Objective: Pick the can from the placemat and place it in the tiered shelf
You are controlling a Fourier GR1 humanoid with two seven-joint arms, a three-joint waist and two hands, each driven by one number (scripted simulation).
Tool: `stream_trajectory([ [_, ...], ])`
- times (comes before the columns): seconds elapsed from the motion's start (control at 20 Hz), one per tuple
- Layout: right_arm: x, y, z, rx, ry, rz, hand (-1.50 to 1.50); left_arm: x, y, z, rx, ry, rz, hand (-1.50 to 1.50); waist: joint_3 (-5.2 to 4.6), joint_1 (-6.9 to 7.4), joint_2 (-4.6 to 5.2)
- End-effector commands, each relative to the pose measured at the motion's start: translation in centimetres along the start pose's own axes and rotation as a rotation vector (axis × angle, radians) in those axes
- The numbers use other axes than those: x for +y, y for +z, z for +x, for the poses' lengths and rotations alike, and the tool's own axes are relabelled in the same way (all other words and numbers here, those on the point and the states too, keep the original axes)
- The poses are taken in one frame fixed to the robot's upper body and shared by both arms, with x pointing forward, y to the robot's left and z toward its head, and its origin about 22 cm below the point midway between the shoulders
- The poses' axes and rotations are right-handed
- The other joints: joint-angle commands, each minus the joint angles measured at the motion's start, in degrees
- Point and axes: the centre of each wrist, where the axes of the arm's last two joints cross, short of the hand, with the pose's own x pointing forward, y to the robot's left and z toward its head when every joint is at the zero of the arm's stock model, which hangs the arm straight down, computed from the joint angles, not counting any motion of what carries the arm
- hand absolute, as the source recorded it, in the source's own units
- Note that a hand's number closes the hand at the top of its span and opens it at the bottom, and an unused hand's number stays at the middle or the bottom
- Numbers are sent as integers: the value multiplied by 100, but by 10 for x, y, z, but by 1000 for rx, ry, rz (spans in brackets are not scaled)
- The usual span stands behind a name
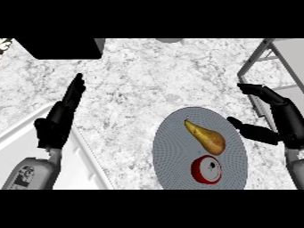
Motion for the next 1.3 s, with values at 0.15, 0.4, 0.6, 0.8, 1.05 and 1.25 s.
stream_trajectory([
  [0.15,23,31,-46,-99,-200,-144,-150,-7,2,-10,49,3,-38,0,-1,4,-66],
  [0.4,-10,24,-14,-94,-156,206,-150,-5,11,-14,55,12,-73,0,-13,4,-97],
  [0.6,-22,26,11,-91,21,345,-150,-17,-1,-18,68,11,-51,0,-14,-49,-87],
  [0.8,-18,23,69,-77,126,397,-150,-5,-1,-16,52,-3,-39,0,-17,-41,-100],
  [1.05,2,30,106,-42,333,503,-150,-8,7,-29,61,0,-58,0,-23,-32,-97],
  [1.25,-5,30,141,-1,559,641,-150,-9,0,-15,51,-8,-61,0,-25,-48,-108],
])
